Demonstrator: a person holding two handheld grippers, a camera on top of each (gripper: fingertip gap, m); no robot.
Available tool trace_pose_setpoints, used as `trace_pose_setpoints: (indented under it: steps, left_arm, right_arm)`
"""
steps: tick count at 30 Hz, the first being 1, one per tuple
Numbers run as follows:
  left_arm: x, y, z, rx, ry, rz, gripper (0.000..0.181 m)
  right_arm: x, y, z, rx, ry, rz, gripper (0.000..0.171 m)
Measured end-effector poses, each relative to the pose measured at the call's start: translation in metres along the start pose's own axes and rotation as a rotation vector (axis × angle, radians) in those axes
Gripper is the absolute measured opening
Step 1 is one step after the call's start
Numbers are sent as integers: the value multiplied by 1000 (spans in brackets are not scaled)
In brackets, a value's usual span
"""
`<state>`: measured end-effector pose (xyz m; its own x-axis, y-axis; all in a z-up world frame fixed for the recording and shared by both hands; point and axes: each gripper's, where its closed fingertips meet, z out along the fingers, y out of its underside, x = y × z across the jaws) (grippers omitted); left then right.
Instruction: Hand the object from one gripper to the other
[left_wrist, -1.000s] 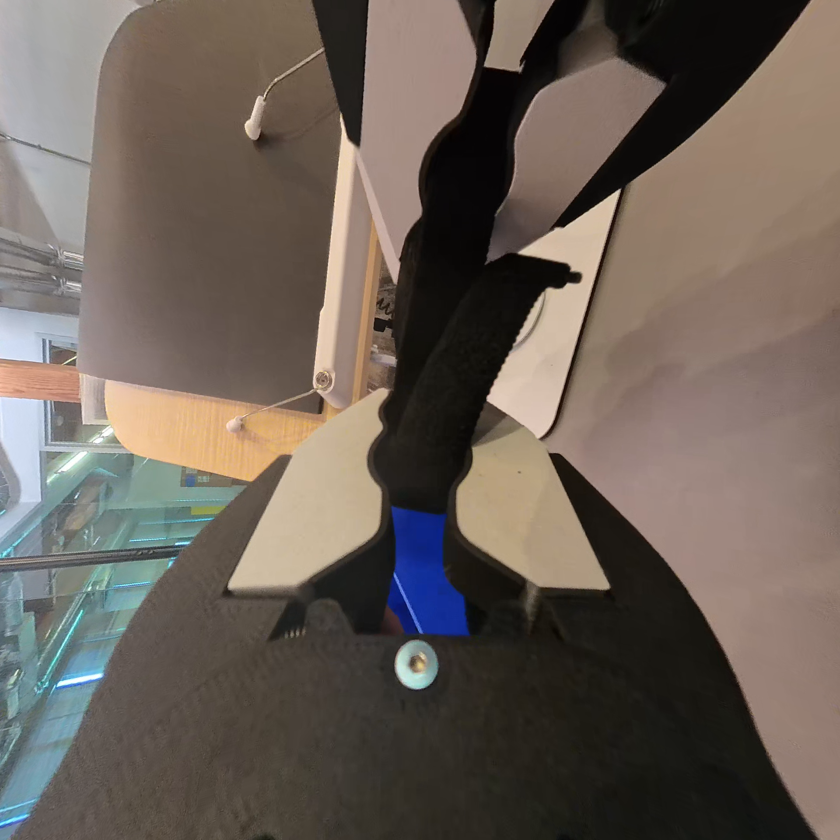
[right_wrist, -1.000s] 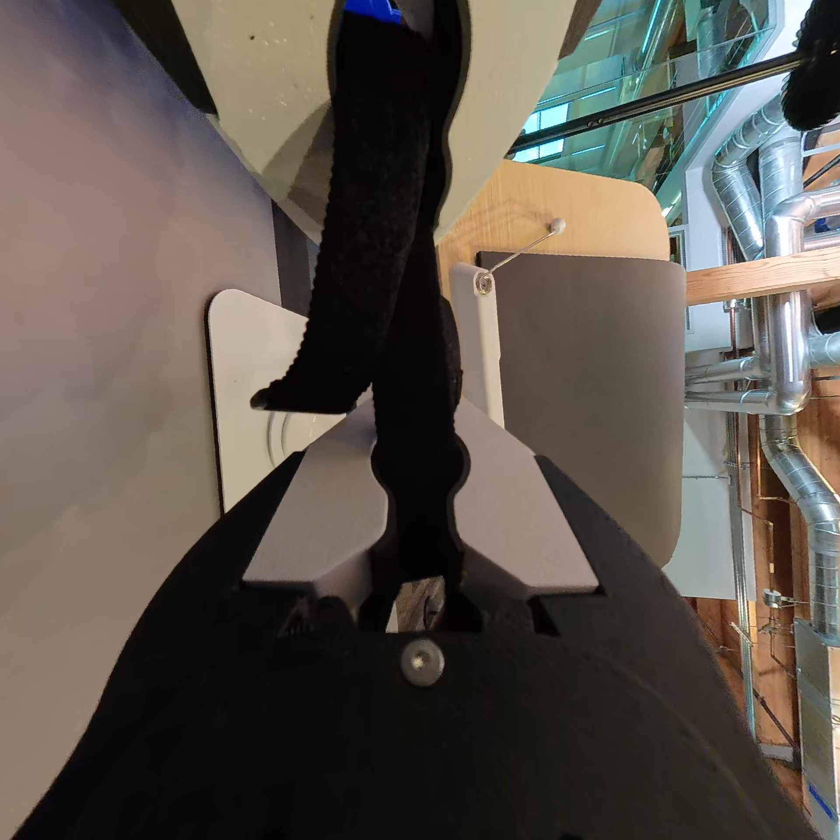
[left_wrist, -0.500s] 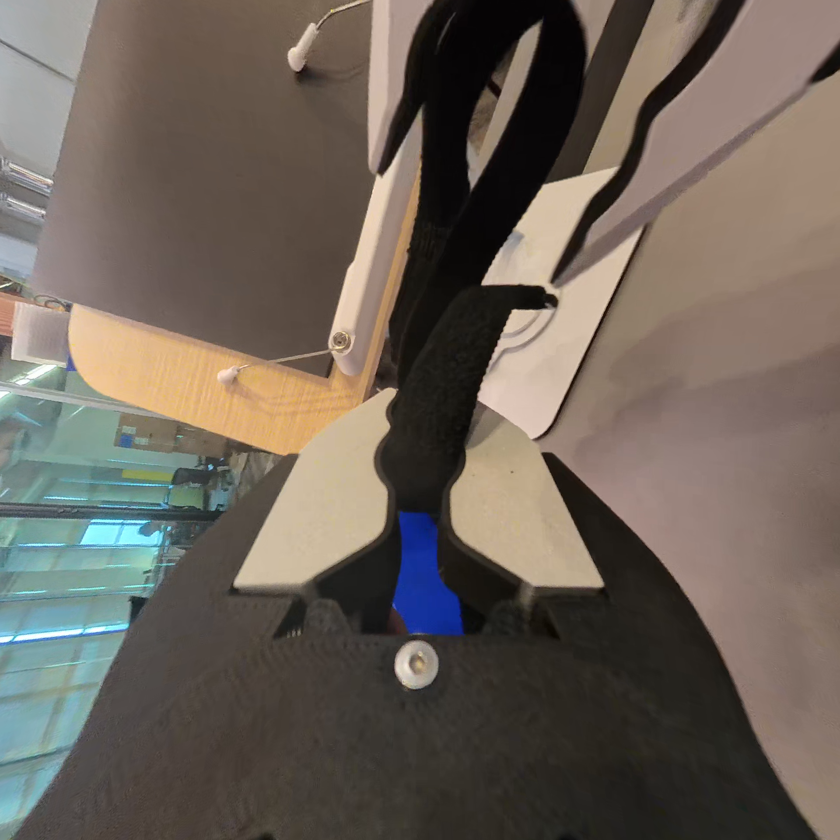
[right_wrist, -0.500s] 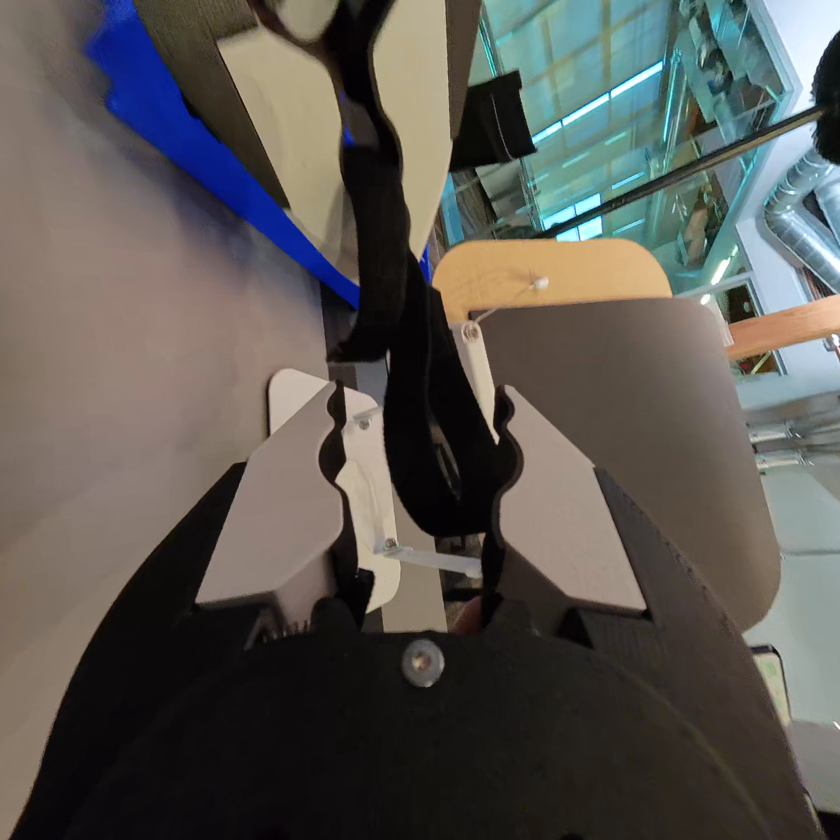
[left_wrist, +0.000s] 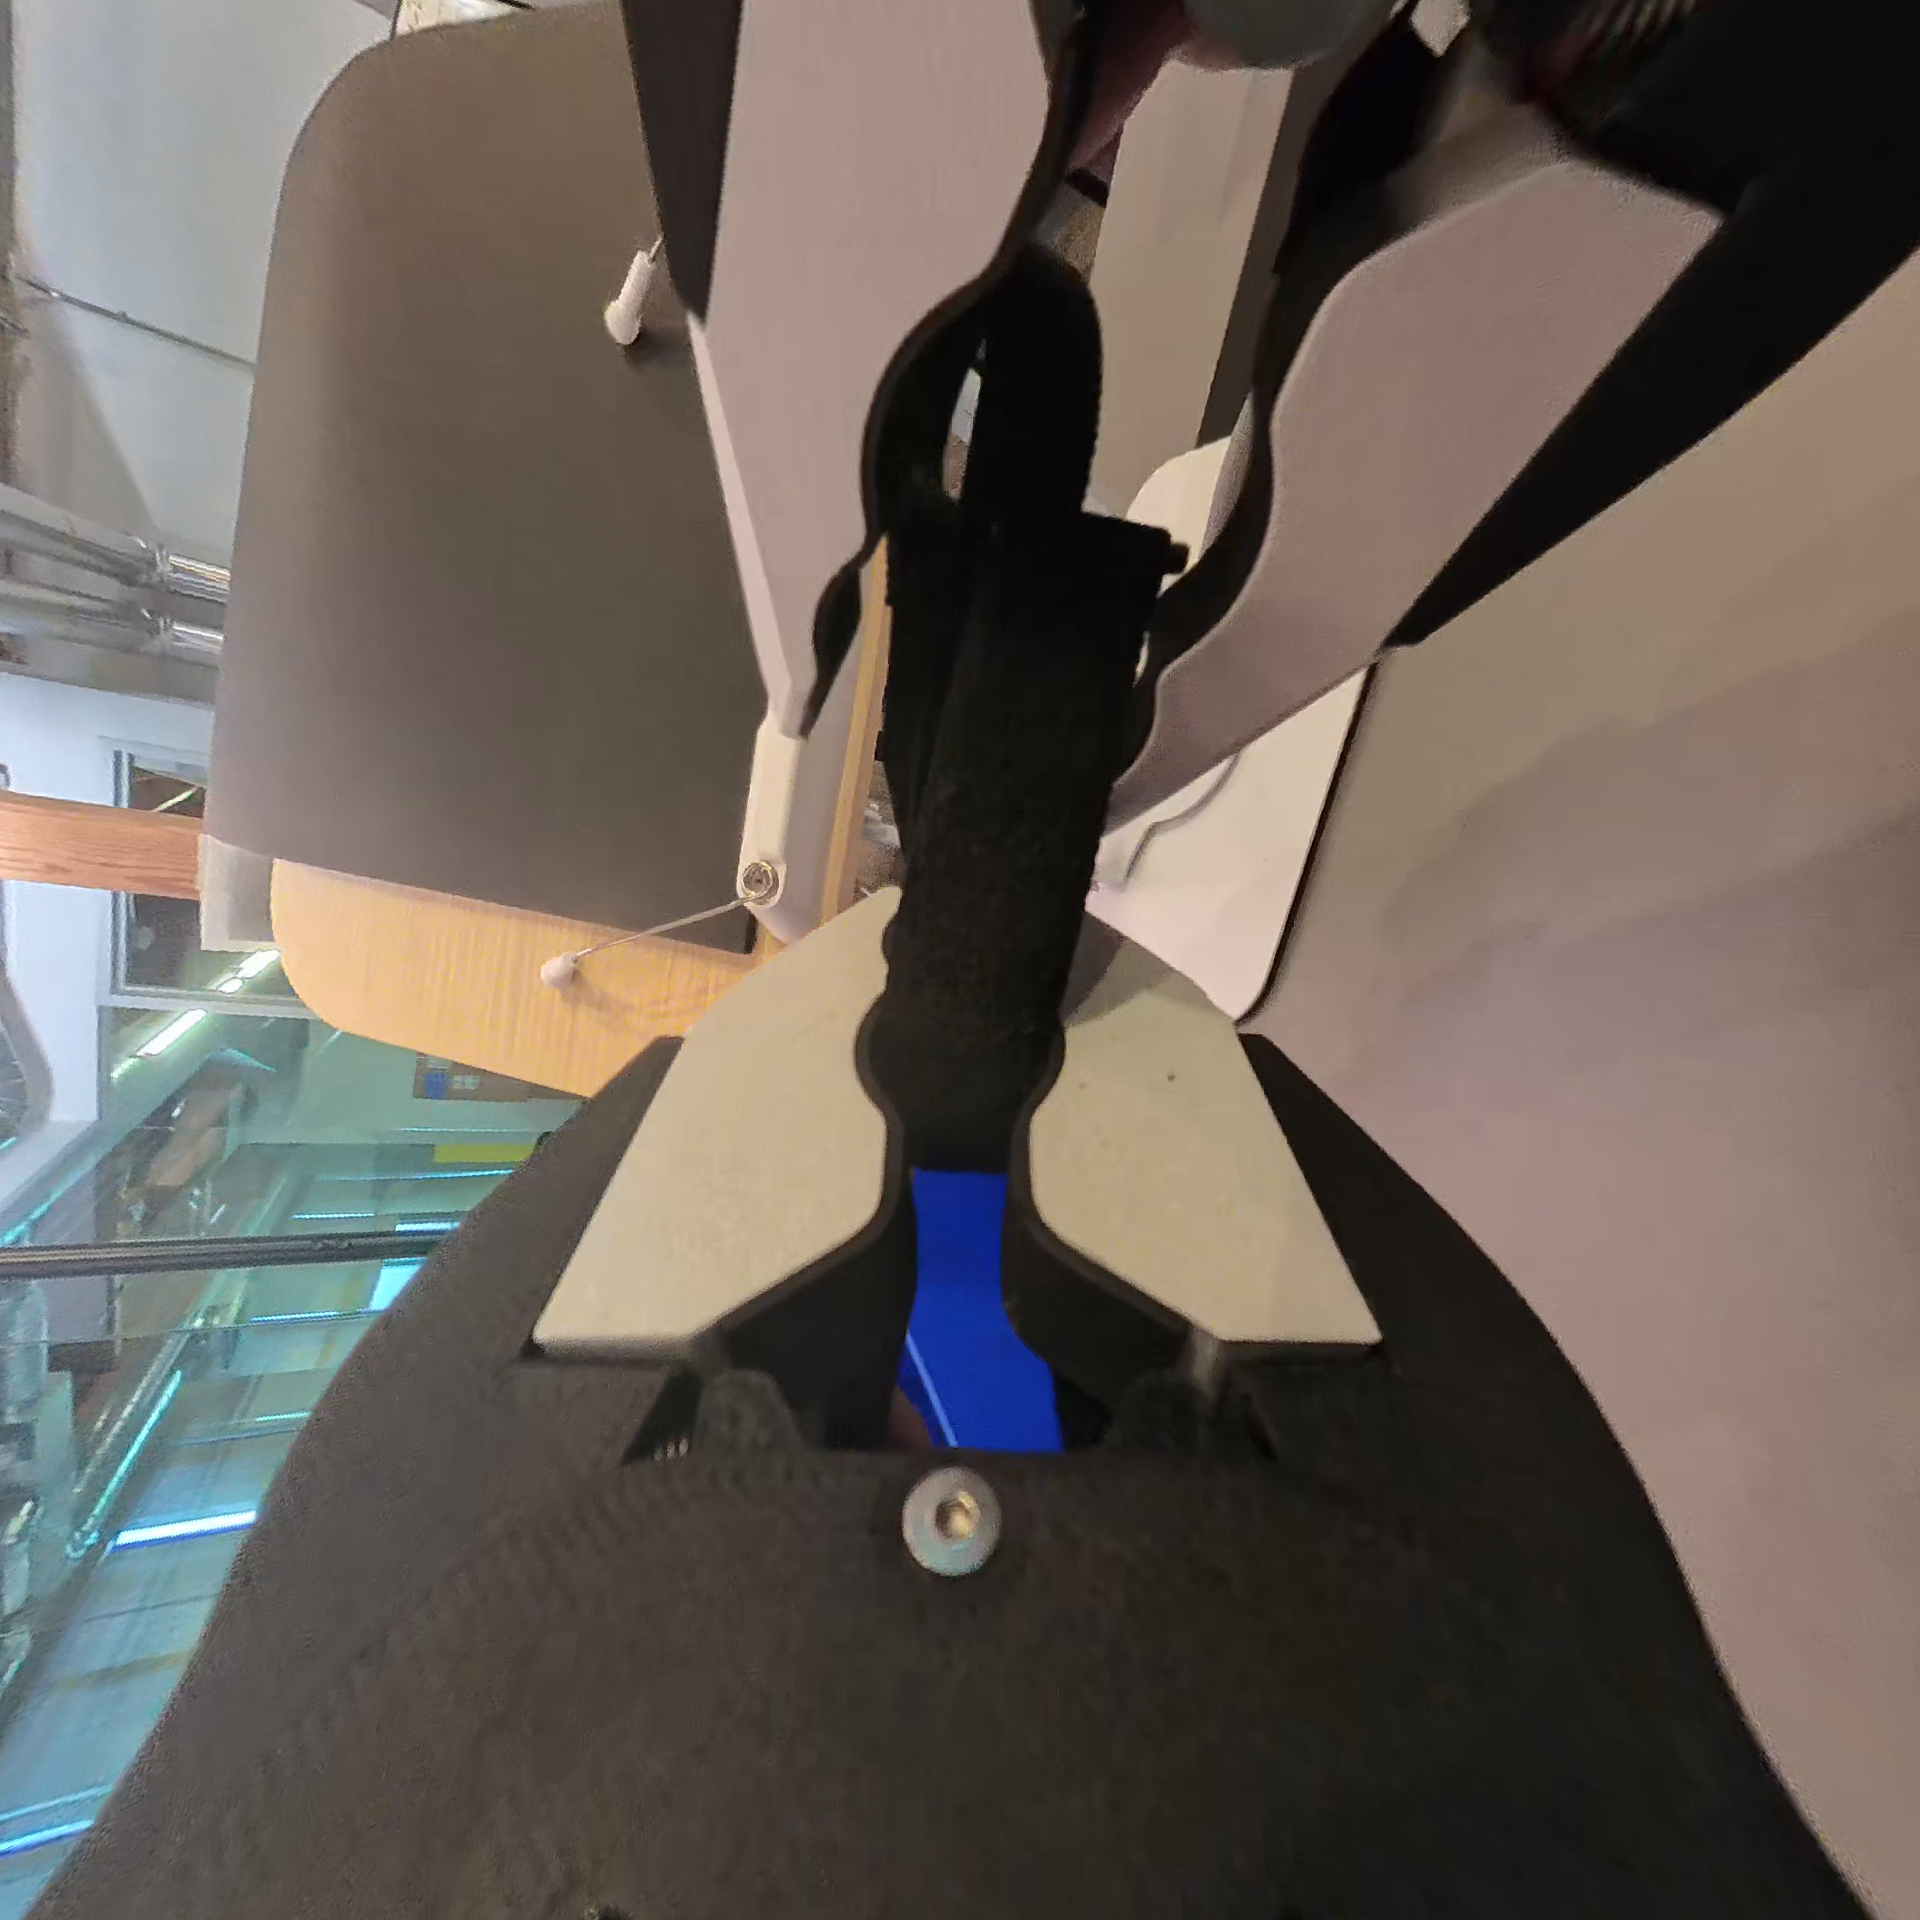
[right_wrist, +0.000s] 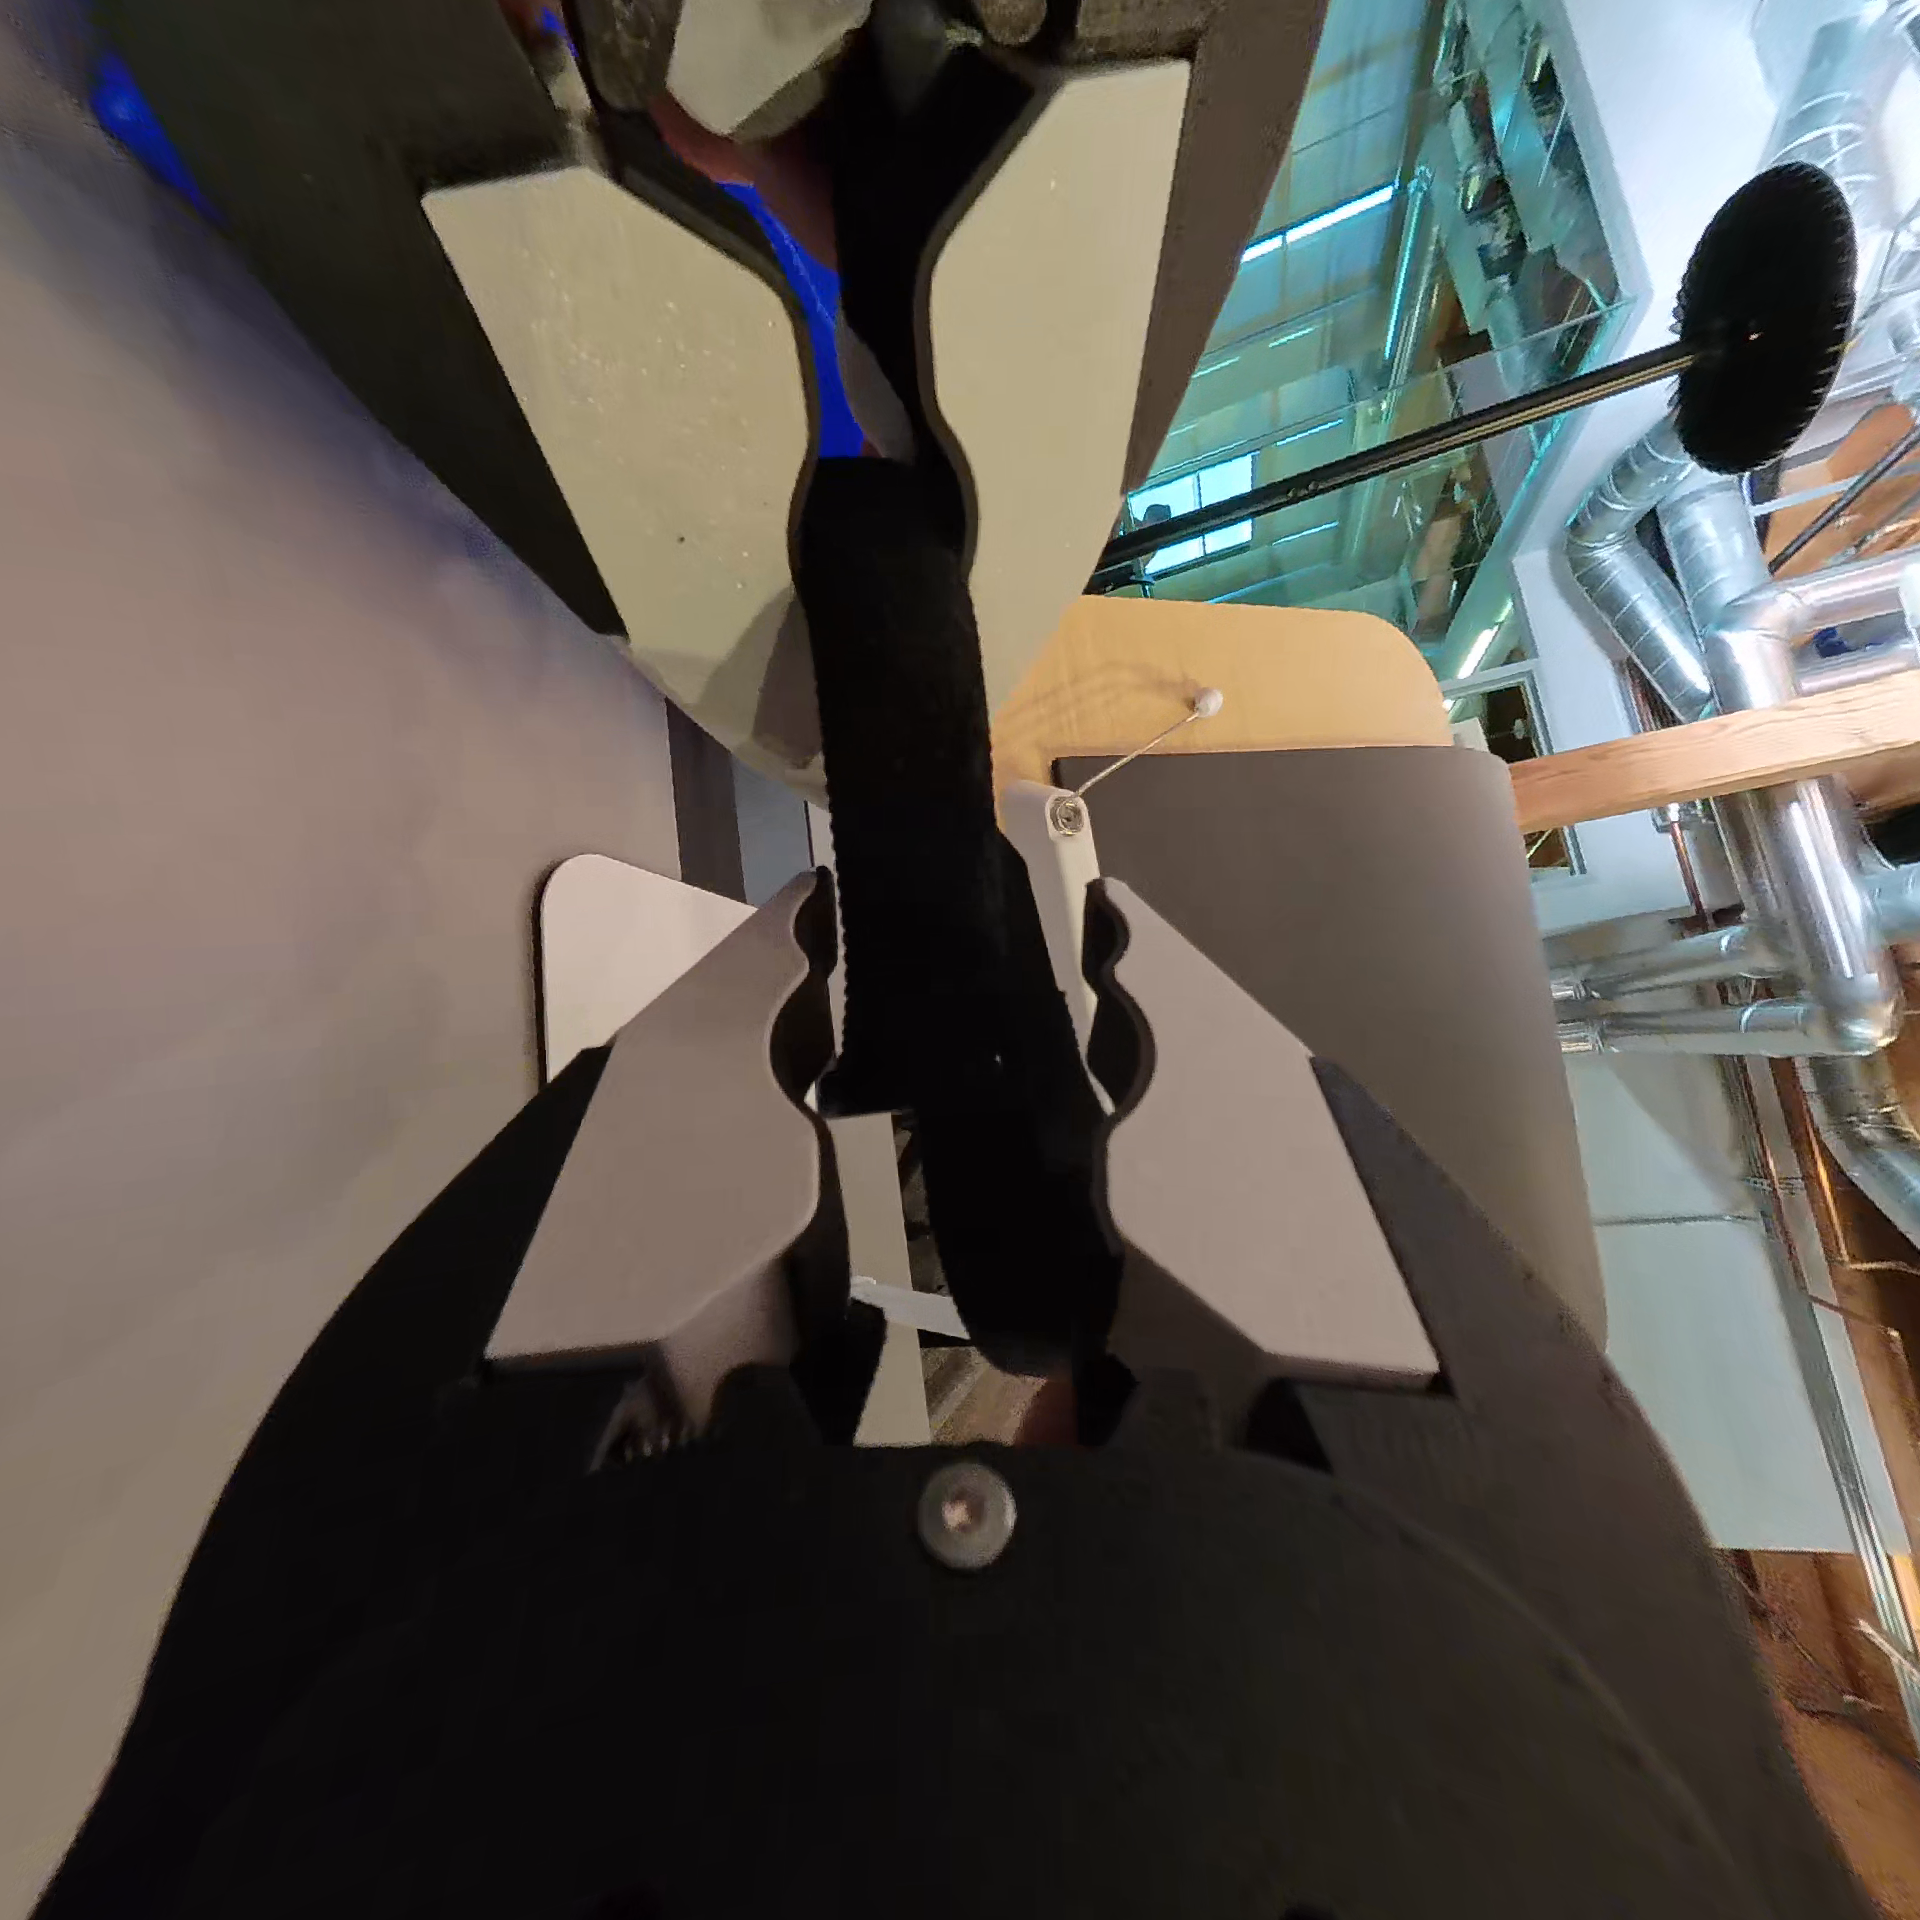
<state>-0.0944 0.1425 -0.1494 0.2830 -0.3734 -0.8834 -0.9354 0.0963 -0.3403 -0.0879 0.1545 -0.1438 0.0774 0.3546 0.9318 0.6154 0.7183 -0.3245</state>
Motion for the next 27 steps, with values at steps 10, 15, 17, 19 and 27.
trace_pose_setpoints:
  steps: [10, 15, 17, 19, 27]
  left_arm:
    - [2, -6, -5, 32, 12, 37, 23]
    - [-3, -12, -10, 79, -3, 44, 54]
    - [-10, -14, -13, 89, -33, 40, 63]
    - [-18, -18, -17, 122, -74, 46, 70]
    - [-39, -37, -32, 312, -26, -312, 73]
  right_arm:
    - [-3, 3, 2, 13, -9, 53, 19]
    - [-1, 10, 2, 7, -25, 117, 18]
    - [-1, 15, 2, -1, -59, 190, 18]
    - [-3, 19, 2, 3, -106, 292, 18]
    - [20, -6, -9, 321, -241, 950, 18]
